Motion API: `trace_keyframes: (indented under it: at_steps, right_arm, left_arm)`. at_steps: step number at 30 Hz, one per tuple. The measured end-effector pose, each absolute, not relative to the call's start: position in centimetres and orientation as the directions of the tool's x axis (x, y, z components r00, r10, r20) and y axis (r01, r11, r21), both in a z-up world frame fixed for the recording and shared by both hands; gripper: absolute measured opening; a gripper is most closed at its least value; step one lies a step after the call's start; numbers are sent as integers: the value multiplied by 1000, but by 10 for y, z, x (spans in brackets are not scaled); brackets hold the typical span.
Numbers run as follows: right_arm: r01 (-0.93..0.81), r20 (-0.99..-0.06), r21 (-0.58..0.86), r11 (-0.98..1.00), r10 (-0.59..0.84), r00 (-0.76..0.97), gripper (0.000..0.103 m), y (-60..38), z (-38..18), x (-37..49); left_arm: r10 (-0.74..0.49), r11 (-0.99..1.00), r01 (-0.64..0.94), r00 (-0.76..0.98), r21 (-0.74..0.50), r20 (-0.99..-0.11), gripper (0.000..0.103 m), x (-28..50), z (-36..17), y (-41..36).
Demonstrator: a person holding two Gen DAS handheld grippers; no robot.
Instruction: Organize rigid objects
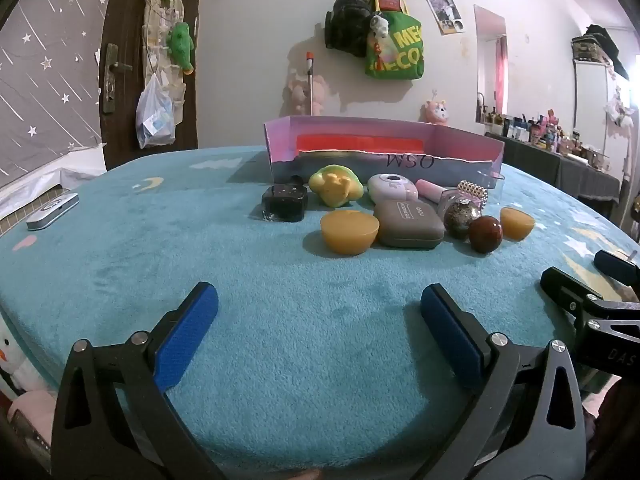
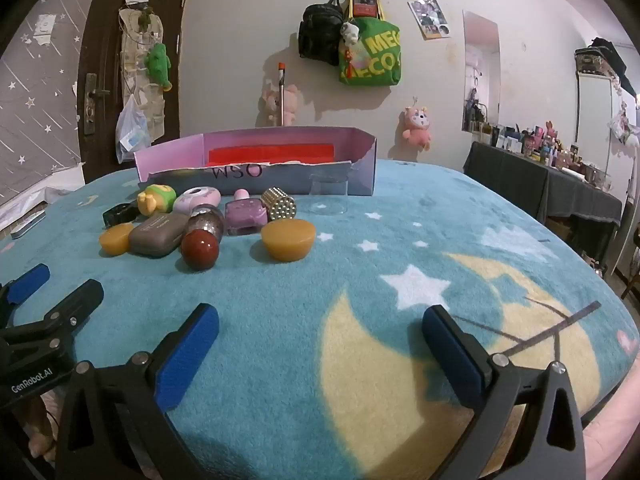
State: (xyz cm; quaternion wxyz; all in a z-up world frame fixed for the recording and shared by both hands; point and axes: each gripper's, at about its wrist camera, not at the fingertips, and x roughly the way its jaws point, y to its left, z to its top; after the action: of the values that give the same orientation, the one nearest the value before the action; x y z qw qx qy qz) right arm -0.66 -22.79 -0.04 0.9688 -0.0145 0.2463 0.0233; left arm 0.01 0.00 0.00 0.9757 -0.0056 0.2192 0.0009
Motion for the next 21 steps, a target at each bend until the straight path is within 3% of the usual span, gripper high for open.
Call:
trace_keyframes:
  at_steps: [21]
  right_arm:
    - [-53,-478,-21,998,36,878,103,-227,0,-6]
  left_arm:
    - [-1,1000,-4,904,-12,-427,103,0,0,0]
